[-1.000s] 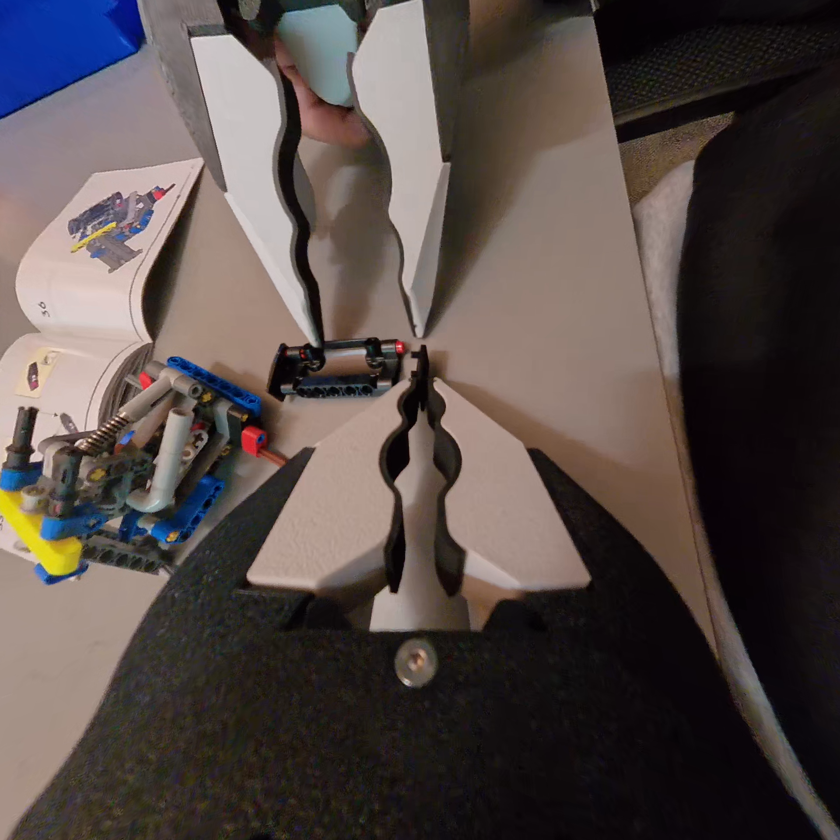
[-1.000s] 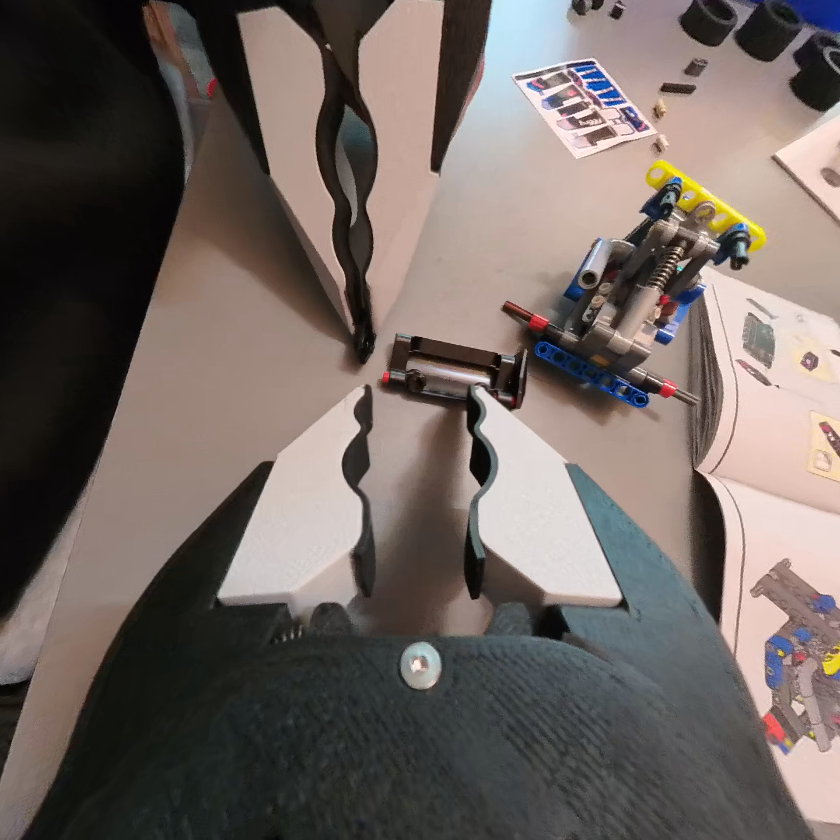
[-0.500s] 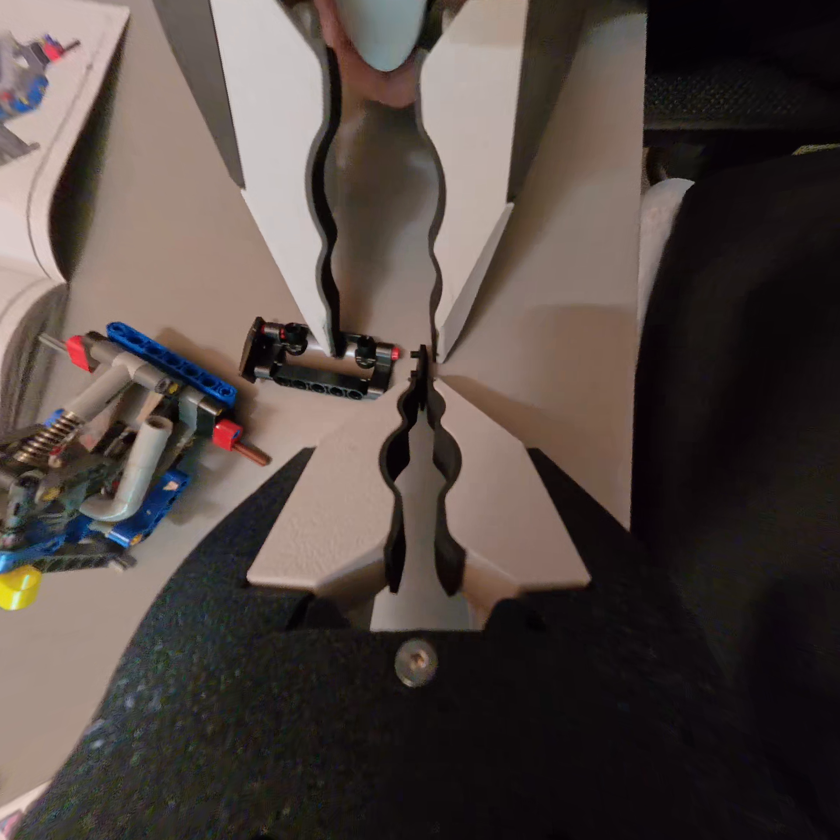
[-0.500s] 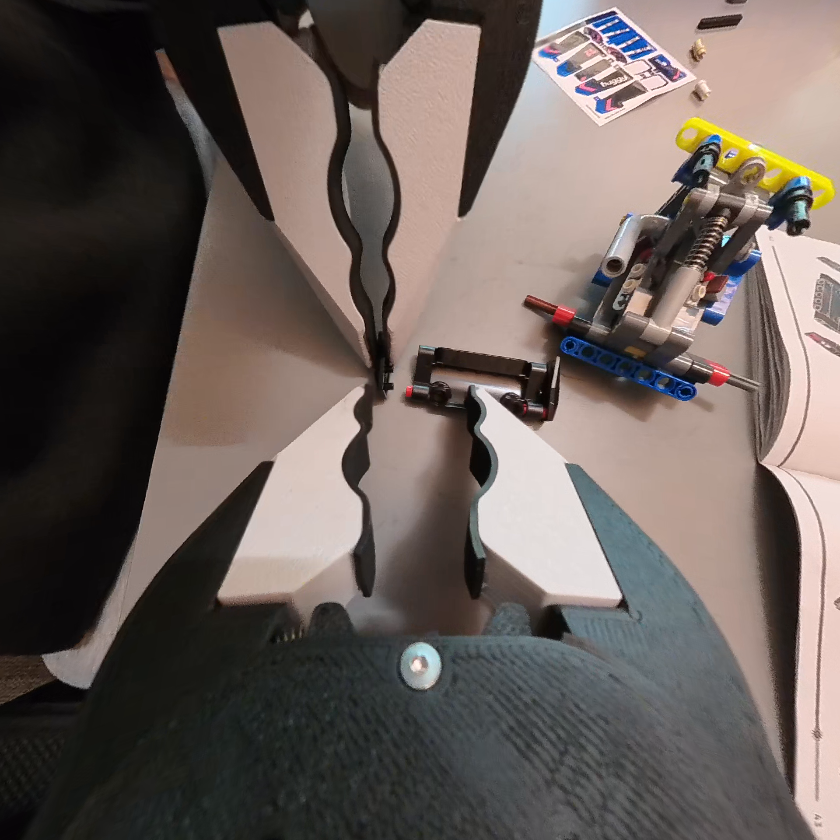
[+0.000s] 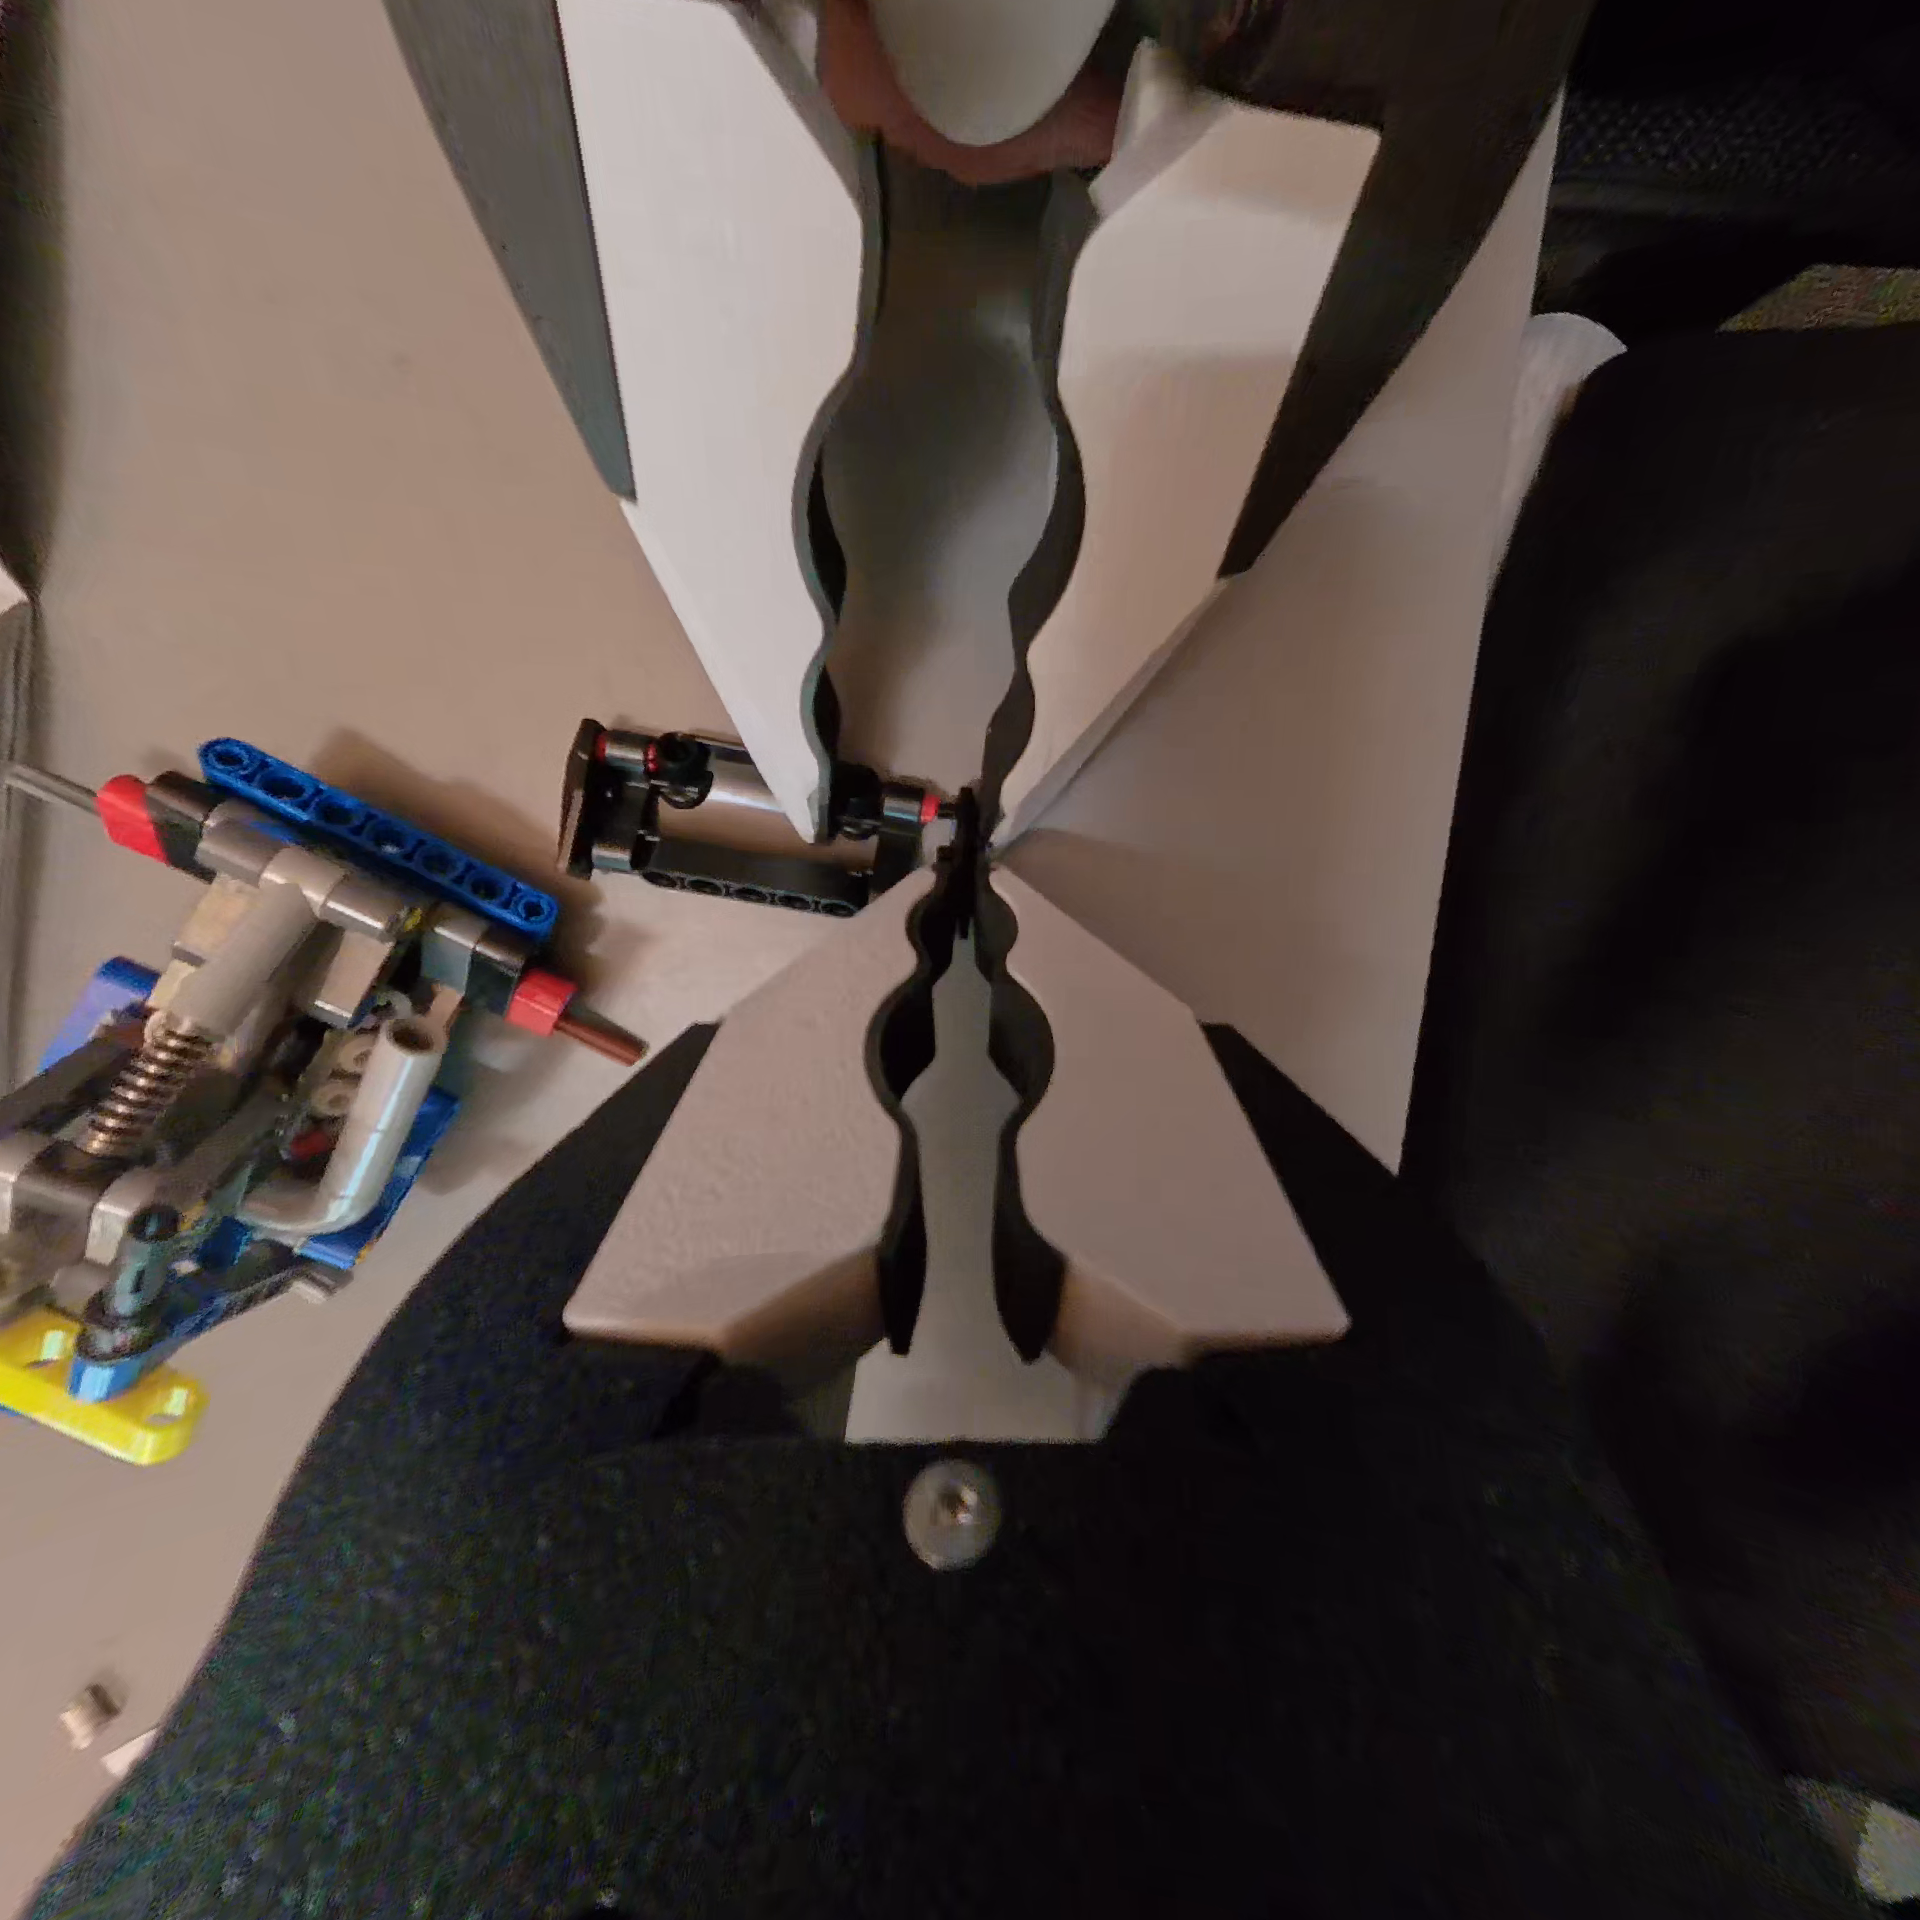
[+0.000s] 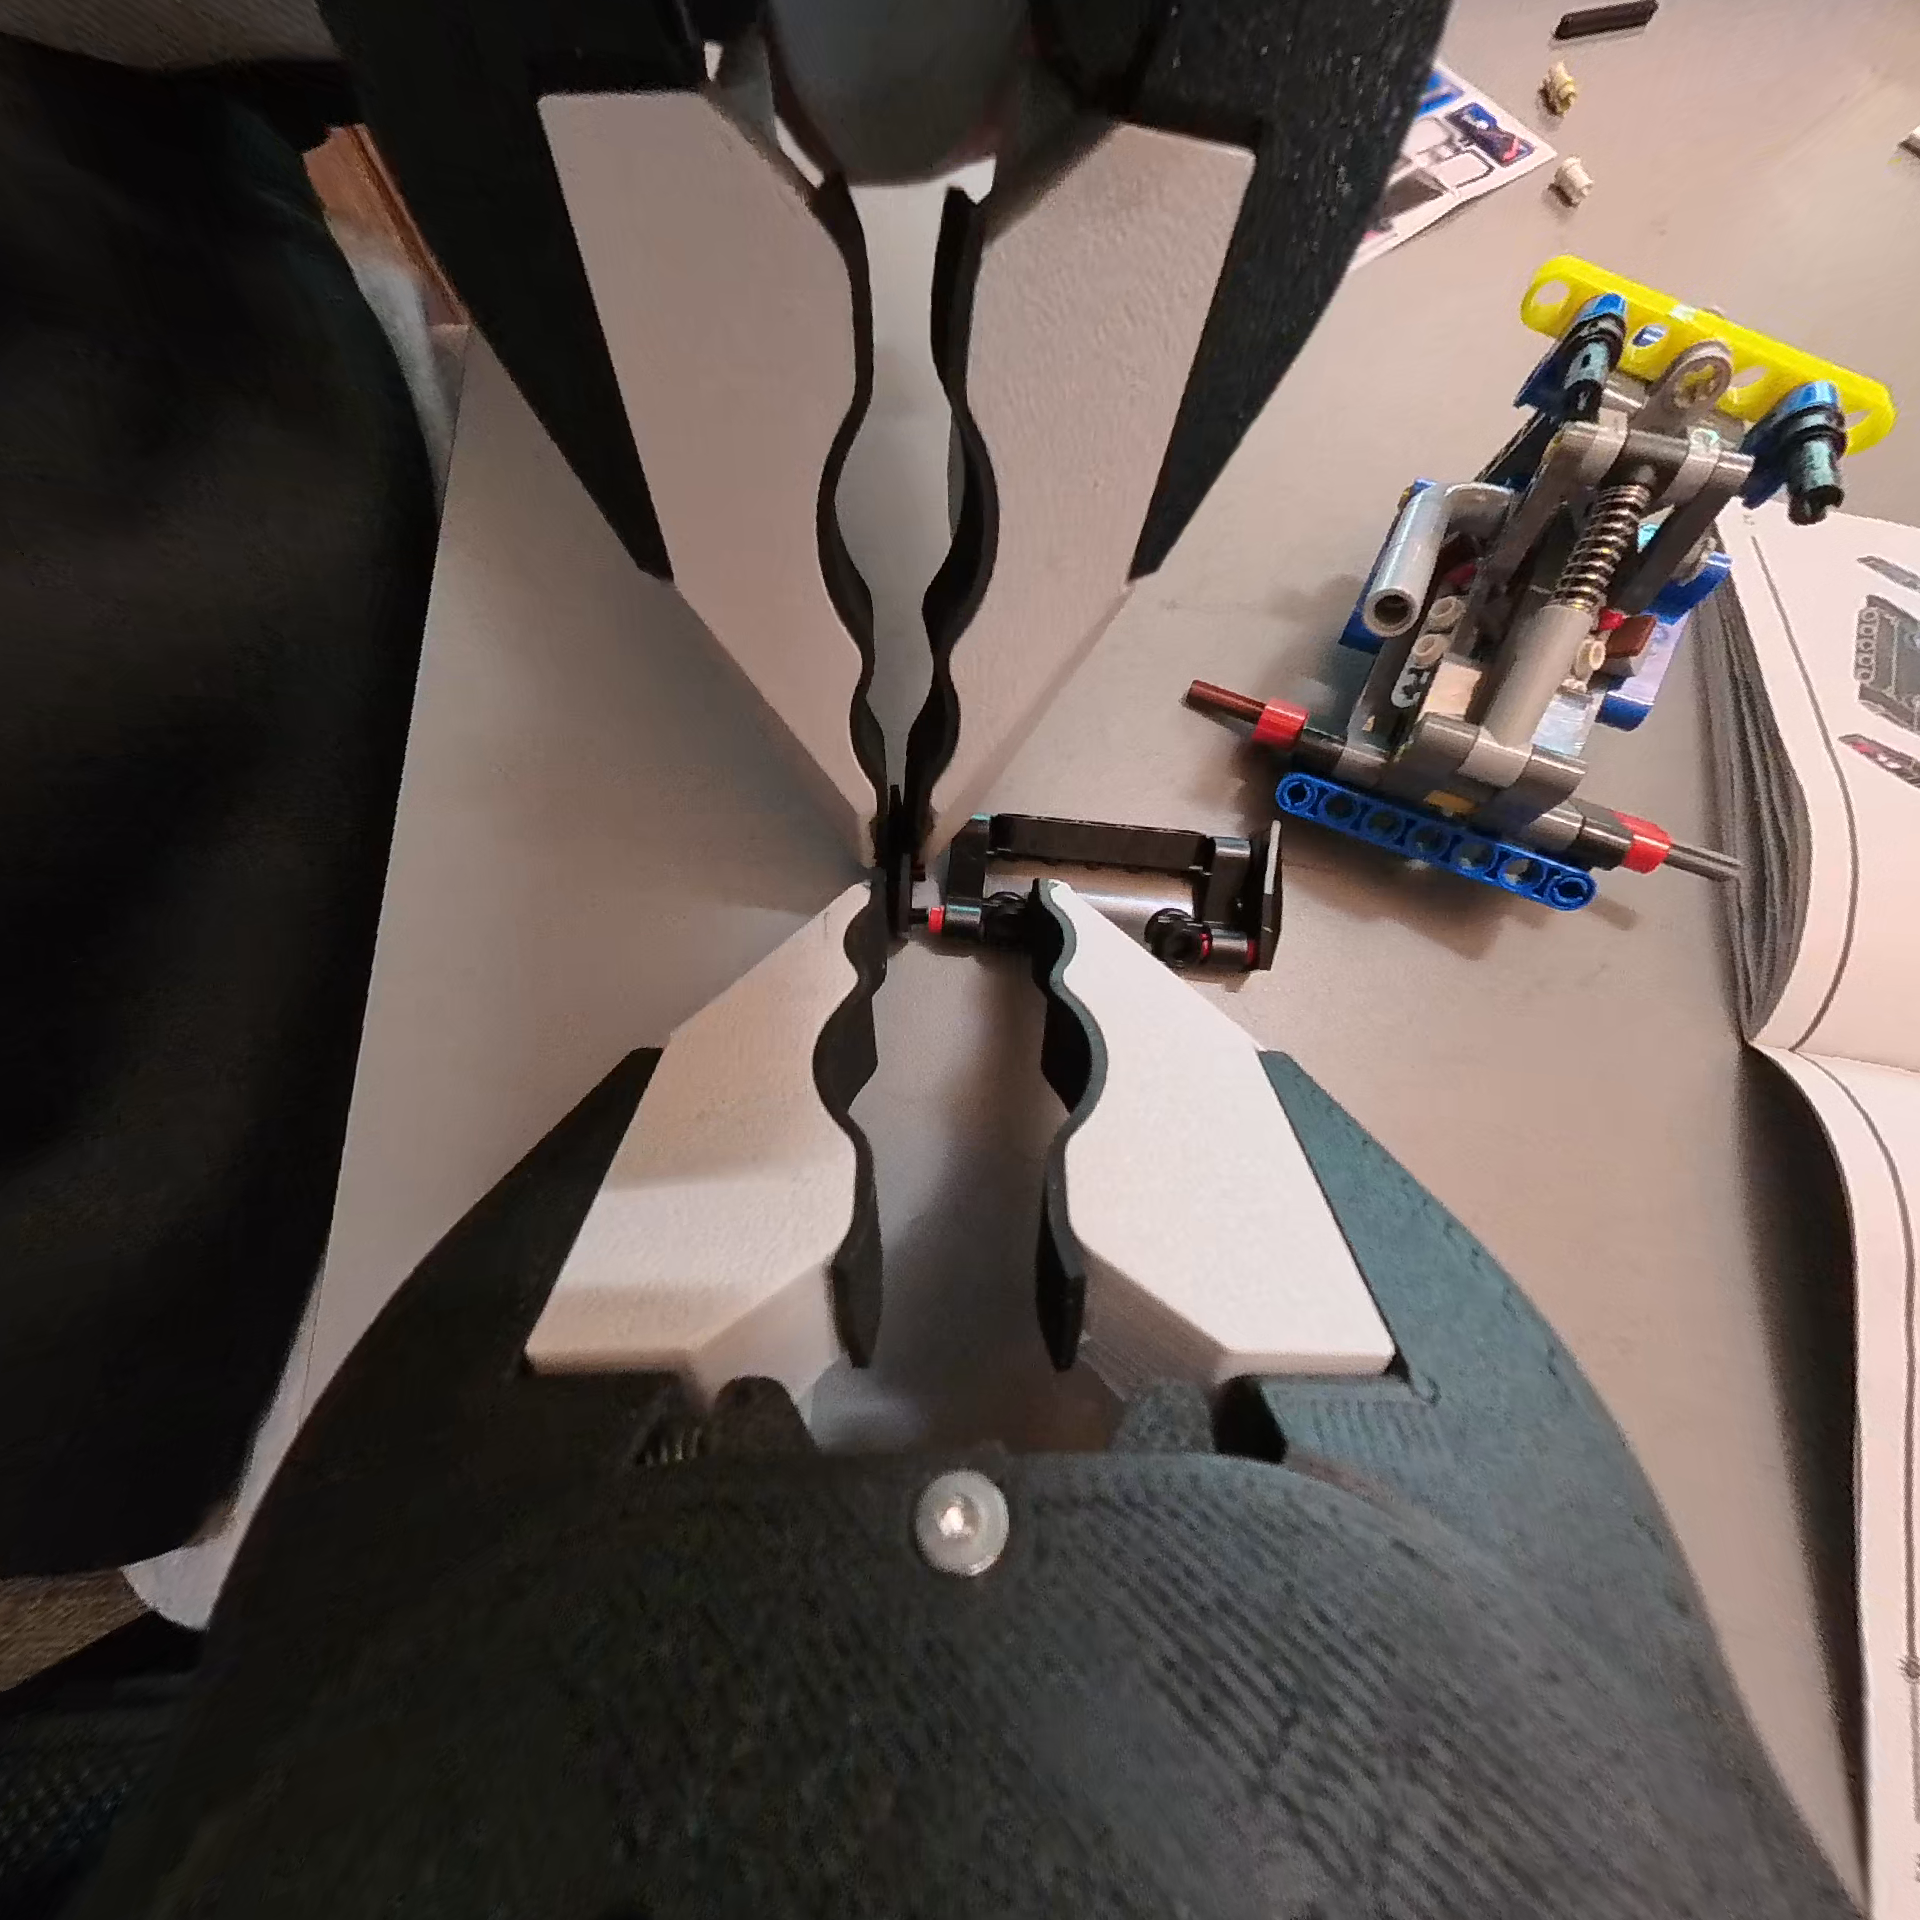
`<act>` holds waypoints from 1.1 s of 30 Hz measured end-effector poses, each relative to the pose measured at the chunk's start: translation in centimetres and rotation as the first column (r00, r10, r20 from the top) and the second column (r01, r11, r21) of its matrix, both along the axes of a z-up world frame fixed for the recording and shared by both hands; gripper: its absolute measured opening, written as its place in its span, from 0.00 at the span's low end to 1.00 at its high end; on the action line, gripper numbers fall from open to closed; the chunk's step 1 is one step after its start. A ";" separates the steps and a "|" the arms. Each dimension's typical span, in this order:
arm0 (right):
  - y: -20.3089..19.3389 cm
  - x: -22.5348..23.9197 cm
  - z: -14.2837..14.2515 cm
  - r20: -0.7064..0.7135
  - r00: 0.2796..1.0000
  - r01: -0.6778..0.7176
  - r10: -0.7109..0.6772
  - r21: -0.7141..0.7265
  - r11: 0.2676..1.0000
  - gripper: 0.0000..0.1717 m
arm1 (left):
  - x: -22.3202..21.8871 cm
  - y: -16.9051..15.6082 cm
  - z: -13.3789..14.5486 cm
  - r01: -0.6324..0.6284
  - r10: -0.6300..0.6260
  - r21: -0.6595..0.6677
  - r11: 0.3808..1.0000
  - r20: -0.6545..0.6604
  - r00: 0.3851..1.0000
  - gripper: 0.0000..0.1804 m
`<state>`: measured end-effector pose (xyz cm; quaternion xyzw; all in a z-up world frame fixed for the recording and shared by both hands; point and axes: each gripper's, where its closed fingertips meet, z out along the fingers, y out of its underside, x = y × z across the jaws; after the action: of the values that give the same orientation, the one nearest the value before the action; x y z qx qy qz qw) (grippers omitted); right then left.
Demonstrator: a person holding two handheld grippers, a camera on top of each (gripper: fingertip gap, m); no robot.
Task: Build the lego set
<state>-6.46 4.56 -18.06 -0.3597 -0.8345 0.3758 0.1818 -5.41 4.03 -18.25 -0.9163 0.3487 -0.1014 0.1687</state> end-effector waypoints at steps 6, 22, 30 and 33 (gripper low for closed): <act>0.0 0.0 0.0 -0.001 1.000 0.005 -0.005 0.001 1.000 0.14 | 0.0 -0.1 0.0 -0.004 0.003 -0.080 0.997 -0.018 1.000 0.00; 0.1 -0.2 0.0 -0.016 1.000 0.021 -0.021 0.019 1.000 0.13 | -0.7 0.6 1.0 -0.065 0.034 0.358 0.931 0.092 0.995 0.06; 0.2 -0.2 0.0 -0.010 1.000 0.026 -0.026 0.011 1.000 0.13 | 0.0 1.0 1.0 -0.009 -0.042 0.420 0.908 0.114 0.993 0.01; 0.2 -0.2 0.0 -0.009 1.000 0.025 -0.025 0.010 1.000 0.13 | 0.0 1.0 1.0 -0.006 -0.064 0.434 0.901 0.148 0.987 0.00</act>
<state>-6.65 4.79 -18.08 -0.3674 -0.8309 0.3710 0.1921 -5.36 5.02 -17.27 -0.8397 0.3616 -0.0965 0.3935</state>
